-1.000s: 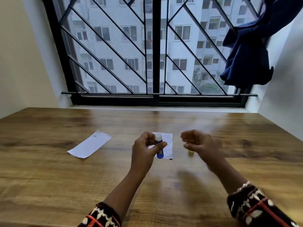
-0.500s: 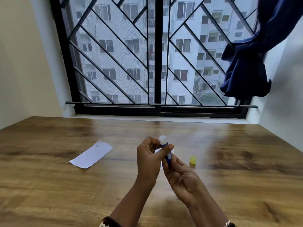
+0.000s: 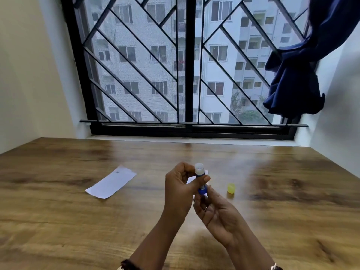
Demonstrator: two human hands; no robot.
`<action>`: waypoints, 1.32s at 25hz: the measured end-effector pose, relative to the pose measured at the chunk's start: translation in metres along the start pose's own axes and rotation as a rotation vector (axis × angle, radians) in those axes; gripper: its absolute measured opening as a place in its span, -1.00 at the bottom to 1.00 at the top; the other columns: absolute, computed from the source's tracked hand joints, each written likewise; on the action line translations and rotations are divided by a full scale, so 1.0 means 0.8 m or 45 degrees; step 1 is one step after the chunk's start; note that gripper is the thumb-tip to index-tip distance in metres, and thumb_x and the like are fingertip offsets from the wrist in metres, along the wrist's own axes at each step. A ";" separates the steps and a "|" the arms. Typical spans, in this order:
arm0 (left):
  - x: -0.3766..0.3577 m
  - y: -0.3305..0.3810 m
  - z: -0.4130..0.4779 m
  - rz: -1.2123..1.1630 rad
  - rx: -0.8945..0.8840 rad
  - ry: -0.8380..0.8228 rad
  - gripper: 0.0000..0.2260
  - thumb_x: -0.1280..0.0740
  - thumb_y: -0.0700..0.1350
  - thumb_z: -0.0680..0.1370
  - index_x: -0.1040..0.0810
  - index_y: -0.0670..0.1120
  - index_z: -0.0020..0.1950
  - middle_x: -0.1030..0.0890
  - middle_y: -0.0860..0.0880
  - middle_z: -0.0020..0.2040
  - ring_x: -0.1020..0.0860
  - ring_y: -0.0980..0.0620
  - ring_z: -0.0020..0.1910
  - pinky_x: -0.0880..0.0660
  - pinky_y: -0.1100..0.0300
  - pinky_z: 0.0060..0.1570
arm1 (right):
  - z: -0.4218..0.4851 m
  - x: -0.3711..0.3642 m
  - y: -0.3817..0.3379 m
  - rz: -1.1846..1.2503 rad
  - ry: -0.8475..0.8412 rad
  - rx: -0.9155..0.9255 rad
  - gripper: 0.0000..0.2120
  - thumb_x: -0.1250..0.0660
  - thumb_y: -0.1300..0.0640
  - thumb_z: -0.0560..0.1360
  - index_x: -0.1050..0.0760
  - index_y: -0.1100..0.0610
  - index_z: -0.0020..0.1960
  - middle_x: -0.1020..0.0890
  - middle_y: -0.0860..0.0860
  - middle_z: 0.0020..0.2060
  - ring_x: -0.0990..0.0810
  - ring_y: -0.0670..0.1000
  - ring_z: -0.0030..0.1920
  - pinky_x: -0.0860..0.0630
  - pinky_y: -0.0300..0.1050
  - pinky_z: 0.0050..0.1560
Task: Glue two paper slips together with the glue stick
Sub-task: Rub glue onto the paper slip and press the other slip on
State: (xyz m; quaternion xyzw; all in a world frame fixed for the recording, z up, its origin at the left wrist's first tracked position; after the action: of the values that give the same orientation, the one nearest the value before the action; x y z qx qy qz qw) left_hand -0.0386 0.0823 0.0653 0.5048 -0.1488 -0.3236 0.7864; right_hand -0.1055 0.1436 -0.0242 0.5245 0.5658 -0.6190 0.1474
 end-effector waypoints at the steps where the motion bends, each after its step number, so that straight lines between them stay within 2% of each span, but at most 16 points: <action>1: -0.001 -0.001 -0.001 -0.001 0.005 -0.008 -0.82 -0.46 -0.36 0.32 -0.52 -0.14 -0.29 -0.60 -0.24 -0.23 -0.55 -0.05 -0.22 -0.55 0.03 -0.11 | -0.001 0.000 0.001 0.039 -0.023 0.002 -0.74 -0.28 0.18 0.38 -0.51 0.32 -0.01 -0.66 0.17 -0.37 -0.64 0.00 -0.42 -0.61 -0.22 -0.40; 3: -0.004 -0.002 -0.003 0.008 0.006 -0.049 -0.85 -0.46 -0.36 0.32 -0.52 -0.20 -0.26 -0.59 -0.24 -0.24 -0.55 -0.01 -0.24 -0.56 0.14 -0.20 | -0.001 0.002 0.005 0.023 -0.019 -0.024 -0.70 -0.29 0.12 0.33 -0.51 0.32 -0.05 -0.61 0.14 -0.44 -0.58 -0.02 -0.48 -0.57 -0.25 -0.46; 5: -0.009 -0.002 -0.005 0.009 0.002 -0.107 -0.84 -0.45 -0.37 0.33 -0.52 -0.18 -0.27 -0.59 -0.17 -0.27 -0.56 0.07 -0.26 -0.54 0.30 -0.29 | -0.001 0.003 0.007 -0.108 0.012 -0.063 -0.68 -0.26 0.00 0.37 -0.52 0.27 -0.13 -0.53 0.08 -0.51 -0.48 -0.06 -0.53 -0.49 -0.26 -0.54; 9: -0.014 0.004 -0.011 0.019 -0.012 -0.183 -0.78 -0.45 -0.36 0.33 -0.51 -0.08 -0.30 -0.60 -0.05 -0.28 -0.59 0.10 -0.23 -0.55 0.31 -0.27 | -0.005 0.003 0.010 -0.368 0.081 -0.104 -0.61 -0.26 -0.16 0.31 -0.49 0.19 -0.37 -0.41 0.01 -0.59 -0.36 -0.08 -0.60 -0.32 -0.28 -0.62; 11: -0.010 0.008 -0.012 0.046 -0.023 -0.150 -0.81 -0.46 -0.34 0.34 -0.52 -0.08 -0.27 -0.61 -0.07 -0.25 -0.59 0.06 -0.24 -0.57 0.28 -0.25 | -0.009 0.003 0.008 -0.322 0.087 -0.065 -0.63 -0.27 -0.10 0.36 -0.52 0.23 -0.22 -0.49 0.04 -0.56 -0.44 -0.06 -0.57 -0.43 -0.27 -0.58; 13: -0.004 0.011 -0.010 0.061 -0.022 -0.077 -0.83 -0.46 -0.33 0.34 -0.54 -0.10 -0.25 -0.64 -0.11 -0.22 -0.61 0.05 -0.21 -0.59 0.21 -0.13 | -0.014 0.001 0.003 -0.199 0.059 0.006 -0.67 -0.28 0.03 0.41 -0.50 0.29 -0.01 -0.59 0.10 -0.48 -0.56 -0.02 -0.50 -0.55 -0.24 -0.48; 15: -0.002 0.015 -0.009 0.033 -0.012 -0.050 -0.83 -0.45 -0.33 0.34 -0.54 -0.09 -0.25 -0.65 -0.10 -0.22 -0.62 0.12 -0.24 -0.59 0.25 -0.12 | -0.021 -0.004 -0.001 -0.100 -0.017 0.067 -0.67 -0.29 0.14 0.35 -0.48 0.32 0.03 -0.62 0.13 -0.44 -0.60 -0.01 -0.46 -0.59 -0.22 -0.43; 18: -0.007 0.024 -0.010 -0.014 -0.030 -0.075 -0.81 -0.45 -0.35 0.34 -0.53 -0.08 -0.28 -0.62 -0.05 -0.28 -0.60 0.17 -0.30 -0.56 0.32 -0.20 | -0.027 -0.010 -0.004 -0.114 -0.059 0.092 -0.70 -0.28 0.11 0.32 -0.52 0.33 -0.08 -0.59 0.11 -0.47 -0.57 -0.02 -0.49 -0.57 -0.24 -0.45; 22: -0.015 0.028 -0.012 0.014 -0.049 -0.158 -0.83 -0.44 -0.35 0.35 -0.51 -0.12 -0.28 -0.60 -0.09 -0.28 -0.57 0.04 -0.28 -0.54 0.25 -0.27 | -0.024 -0.014 -0.001 -0.191 0.009 0.035 -0.65 -0.24 -0.05 0.39 -0.53 0.24 -0.29 -0.50 0.06 -0.55 -0.47 -0.04 -0.56 -0.46 -0.26 -0.56; 25: -0.019 0.030 -0.008 0.033 -0.071 -0.207 -0.82 -0.43 -0.38 0.35 -0.51 -0.13 -0.28 -0.60 -0.11 -0.27 -0.58 0.04 -0.25 -0.54 0.28 -0.21 | -0.017 -0.014 0.001 -0.258 0.045 -0.020 -0.58 -0.22 -0.08 0.44 -0.49 0.16 -0.46 -0.45 0.01 -0.60 -0.39 -0.07 -0.61 -0.35 -0.31 -0.62; 27: -0.017 0.030 0.000 0.031 -0.071 -0.201 -0.82 -0.42 -0.38 0.35 -0.52 -0.14 -0.28 -0.60 -0.14 -0.26 -0.58 0.05 -0.23 -0.55 0.27 -0.19 | -0.011 -0.013 -0.004 -0.222 0.053 -0.010 -0.58 -0.20 -0.05 0.50 -0.54 0.21 -0.36 -0.52 0.05 -0.57 -0.46 -0.05 -0.59 -0.42 -0.29 -0.60; 30: -0.012 0.025 0.013 0.058 -0.066 -0.150 -0.82 -0.42 -0.37 0.36 -0.53 -0.11 -0.28 -0.62 -0.10 -0.27 -0.60 0.07 -0.25 -0.56 0.28 -0.17 | -0.003 -0.016 -0.015 -0.098 0.005 0.073 -0.75 -0.22 0.10 0.50 -0.54 0.29 -0.11 -0.63 0.12 -0.46 -0.60 -0.02 -0.49 -0.57 -0.24 -0.47; 33: -0.012 0.019 0.022 0.031 -0.033 -0.149 -0.82 -0.42 -0.39 0.35 -0.52 -0.13 -0.27 -0.61 -0.17 -0.25 -0.58 -0.01 -0.24 -0.56 0.16 -0.14 | 0.001 -0.014 -0.017 -0.024 -0.033 0.105 -0.76 -0.19 0.17 0.51 -0.51 0.33 -0.11 -0.62 0.13 -0.49 -0.60 -0.02 -0.50 -0.58 -0.24 -0.47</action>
State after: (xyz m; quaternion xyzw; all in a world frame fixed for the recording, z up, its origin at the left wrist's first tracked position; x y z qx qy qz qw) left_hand -0.0503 0.0806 0.0880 0.4730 -0.1964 -0.3448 0.7866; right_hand -0.1116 0.1422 -0.0079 0.5166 0.5428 -0.6499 0.1271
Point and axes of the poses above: each hand's wrist, its own z-axis towards the middle knuckle, its own x-axis out of the back of the hand, y = z × x, the point moved 8 cm from there along z, towards the middle knuckle
